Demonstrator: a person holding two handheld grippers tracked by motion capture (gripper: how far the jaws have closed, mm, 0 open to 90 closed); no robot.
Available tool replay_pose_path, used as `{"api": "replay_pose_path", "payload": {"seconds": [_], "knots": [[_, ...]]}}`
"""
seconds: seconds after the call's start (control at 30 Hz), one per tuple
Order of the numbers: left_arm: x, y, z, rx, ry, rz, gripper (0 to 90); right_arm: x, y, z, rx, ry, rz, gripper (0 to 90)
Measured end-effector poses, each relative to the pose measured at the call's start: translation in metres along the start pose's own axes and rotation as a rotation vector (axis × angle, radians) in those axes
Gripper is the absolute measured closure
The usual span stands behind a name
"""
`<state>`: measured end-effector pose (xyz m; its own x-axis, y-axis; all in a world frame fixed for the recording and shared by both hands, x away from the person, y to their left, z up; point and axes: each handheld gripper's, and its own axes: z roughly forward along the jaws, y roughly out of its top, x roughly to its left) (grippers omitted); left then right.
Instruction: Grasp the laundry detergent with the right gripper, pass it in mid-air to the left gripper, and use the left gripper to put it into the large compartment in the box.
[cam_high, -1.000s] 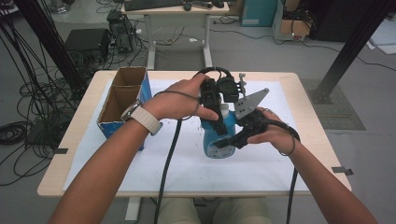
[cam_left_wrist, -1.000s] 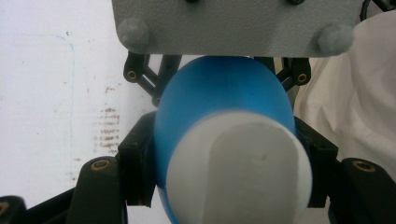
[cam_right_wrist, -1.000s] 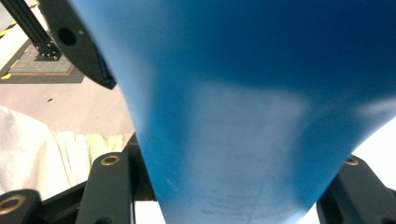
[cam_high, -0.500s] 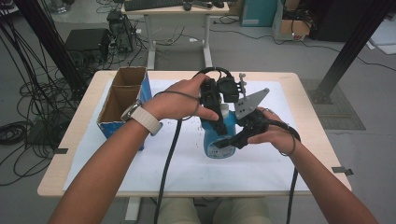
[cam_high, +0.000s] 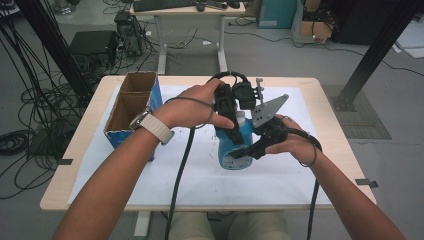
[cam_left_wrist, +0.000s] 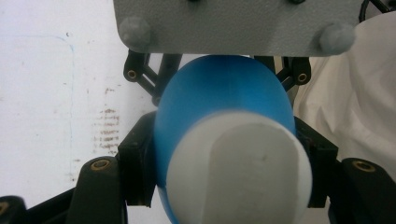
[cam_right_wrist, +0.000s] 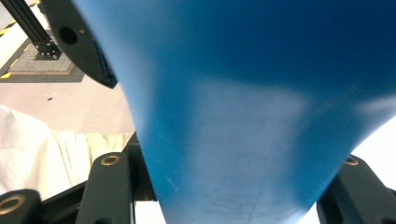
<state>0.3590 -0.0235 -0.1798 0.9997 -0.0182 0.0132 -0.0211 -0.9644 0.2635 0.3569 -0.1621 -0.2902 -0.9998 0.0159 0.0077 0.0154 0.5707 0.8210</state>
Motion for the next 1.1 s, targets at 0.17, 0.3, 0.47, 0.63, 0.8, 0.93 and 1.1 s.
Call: {"api": "replay_pose_path", "payload": {"seconds": [0.17, 0.3, 0.47, 0.63, 0.8, 0.93, 1.1], "knots": [[-0.0006, -0.0002, 0.0, -0.002, 0.002, -0.009, 37.4, -0.0001, 0.0, 0.0001, -0.001, 0.001, 0.0, 42.8], [-0.0008, -0.0001, 0.0001, -0.003, 0.004, -0.006, 37.4, -0.0002, -0.0001, 0.0001, -0.002, 0.001, -0.002, 42.8], [-0.0004, 0.0004, -0.0001, 0.0, 0.001, -0.003, 37.4, -0.0002, -0.0004, 0.0003, -0.006, 0.002, -0.001, 42.8], [-0.0014, 0.0009, 0.0, -0.004, 0.007, -0.018, 37.5, -0.0004, -0.0012, 0.0, -0.013, 0.006, -0.002, 42.7], [0.0001, 0.0024, 0.001, 0.004, -0.004, -0.018, 37.5, 0.0003, -0.0036, 0.001, -0.031, 0.007, 0.015, 42.6], [0.0004, 0.0036, 0.0019, 0.012, -0.006, -0.024, 37.5, 0.0, -0.0055, 0.0004, -0.03, 0.013, 0.02, 42.6], [0.0012, 0.0044, 0.0033, 0.015, -0.006, -0.009, 37.5, 0.0006, -0.0072, 0.0015, -0.039, 0.007, 0.026, 42.6]]}}
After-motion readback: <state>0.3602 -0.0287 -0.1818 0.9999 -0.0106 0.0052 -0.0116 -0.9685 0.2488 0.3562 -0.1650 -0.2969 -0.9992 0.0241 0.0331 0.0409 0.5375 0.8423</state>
